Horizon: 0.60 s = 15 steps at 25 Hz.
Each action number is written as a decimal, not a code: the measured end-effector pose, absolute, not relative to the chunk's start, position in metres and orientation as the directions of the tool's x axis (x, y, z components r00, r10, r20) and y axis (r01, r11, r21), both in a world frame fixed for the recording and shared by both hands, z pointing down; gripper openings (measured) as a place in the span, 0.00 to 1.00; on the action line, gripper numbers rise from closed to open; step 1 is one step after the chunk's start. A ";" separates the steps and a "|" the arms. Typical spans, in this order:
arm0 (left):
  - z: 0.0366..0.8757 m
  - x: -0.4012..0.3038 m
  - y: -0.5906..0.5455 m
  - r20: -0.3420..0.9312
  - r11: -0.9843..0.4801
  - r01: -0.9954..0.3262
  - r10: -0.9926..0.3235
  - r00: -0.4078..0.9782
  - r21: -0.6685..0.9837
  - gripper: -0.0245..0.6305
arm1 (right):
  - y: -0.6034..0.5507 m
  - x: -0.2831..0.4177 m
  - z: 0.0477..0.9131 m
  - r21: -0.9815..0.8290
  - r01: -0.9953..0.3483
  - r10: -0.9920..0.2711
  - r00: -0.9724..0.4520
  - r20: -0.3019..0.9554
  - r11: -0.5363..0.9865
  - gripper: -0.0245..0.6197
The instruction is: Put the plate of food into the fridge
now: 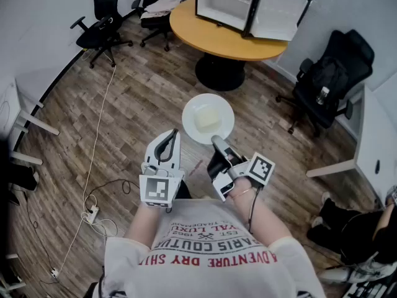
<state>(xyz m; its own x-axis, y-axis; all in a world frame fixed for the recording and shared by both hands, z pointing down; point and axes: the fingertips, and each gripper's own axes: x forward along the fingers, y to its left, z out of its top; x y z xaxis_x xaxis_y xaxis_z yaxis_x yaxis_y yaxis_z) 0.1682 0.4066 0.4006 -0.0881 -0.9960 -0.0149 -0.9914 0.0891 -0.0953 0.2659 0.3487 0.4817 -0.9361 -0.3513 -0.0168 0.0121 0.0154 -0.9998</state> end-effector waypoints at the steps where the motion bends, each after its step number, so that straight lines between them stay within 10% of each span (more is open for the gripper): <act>1: 0.401 0.168 0.406 -0.016 0.096 -0.991 -0.995 -0.095 -0.093 0.09 | 0.349 0.266 0.481 -1.000 0.015 -0.349 -0.937 -0.020 0.017 0.10; 15: 0.410 0.164 0.394 -0.001 0.107 -0.991 -0.994 -0.107 -0.085 0.09 | 0.336 0.265 0.483 -0.999 0.010 -0.346 -0.938 -0.021 0.034 0.10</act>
